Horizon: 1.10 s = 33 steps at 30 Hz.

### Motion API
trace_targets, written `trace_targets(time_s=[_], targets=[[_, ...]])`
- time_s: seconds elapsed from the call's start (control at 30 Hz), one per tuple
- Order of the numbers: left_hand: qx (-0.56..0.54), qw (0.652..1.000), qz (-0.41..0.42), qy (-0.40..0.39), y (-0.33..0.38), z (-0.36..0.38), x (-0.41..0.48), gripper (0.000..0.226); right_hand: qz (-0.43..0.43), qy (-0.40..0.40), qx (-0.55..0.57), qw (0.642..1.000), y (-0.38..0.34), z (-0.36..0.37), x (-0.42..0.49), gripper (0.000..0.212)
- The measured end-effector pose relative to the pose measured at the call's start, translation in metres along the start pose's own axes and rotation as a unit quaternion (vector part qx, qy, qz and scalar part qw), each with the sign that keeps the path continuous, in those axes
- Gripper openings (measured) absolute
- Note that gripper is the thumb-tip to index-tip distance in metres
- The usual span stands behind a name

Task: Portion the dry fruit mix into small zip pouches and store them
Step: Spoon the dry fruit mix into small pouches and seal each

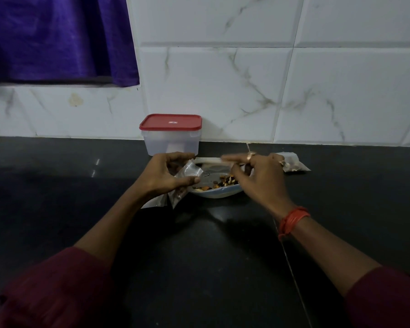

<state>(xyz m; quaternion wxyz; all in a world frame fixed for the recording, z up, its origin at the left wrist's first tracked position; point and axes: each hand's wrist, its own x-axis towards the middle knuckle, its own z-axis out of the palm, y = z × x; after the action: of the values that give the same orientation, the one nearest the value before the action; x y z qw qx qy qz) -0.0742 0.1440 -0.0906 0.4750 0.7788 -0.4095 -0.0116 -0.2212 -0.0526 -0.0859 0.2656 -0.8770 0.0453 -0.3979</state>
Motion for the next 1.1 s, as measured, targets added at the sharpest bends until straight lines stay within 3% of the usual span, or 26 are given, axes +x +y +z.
trace_targets(time_s=[0.07, 0.17, 0.3, 0.47, 0.63, 0.77, 1.1], targets=[[0.000, 1.000, 0.000, 0.006, 0.000, 0.000, 0.000, 0.061, -0.033, -0.017, -0.037, 0.999, -0.001, 0.001, 0.000, 0.023], [0.003, 1.000, 0.003, 0.008, -0.001, -0.001, 0.000, 0.061, -0.012, 0.027, -0.010, 1.000, 0.002, 0.001, 0.001, 0.023], [0.019, 1.000, 0.010, -0.006, -0.002, -0.002, -0.001, 0.068, -0.026, 0.079, -0.063, 0.995, 0.010, -0.003, 0.001, 0.027], [0.034, 0.999, 0.017, -0.006, -0.002, -0.002, 0.000, 0.070, -0.135, -0.043, -0.216, 0.966, 0.018, -0.002, -0.002, 0.026], [0.032, 0.999, 0.023, -0.003, -0.003, -0.003, 0.001, 0.080, -0.101, 0.027, -0.248, 0.963, 0.019, -0.003, 0.000, 0.020], [-0.023, 0.999, 0.021, 0.019, 0.002, -0.003, 0.000, 0.082, -0.064, -0.041, -0.257, 0.964, 0.021, -0.002, -0.001, 0.024], [-0.034, 0.999, 0.012, -0.003, 0.002, -0.003, 0.001, 0.081, 0.013, -0.073, -0.153, 0.985, 0.012, -0.004, 0.003, 0.032]])
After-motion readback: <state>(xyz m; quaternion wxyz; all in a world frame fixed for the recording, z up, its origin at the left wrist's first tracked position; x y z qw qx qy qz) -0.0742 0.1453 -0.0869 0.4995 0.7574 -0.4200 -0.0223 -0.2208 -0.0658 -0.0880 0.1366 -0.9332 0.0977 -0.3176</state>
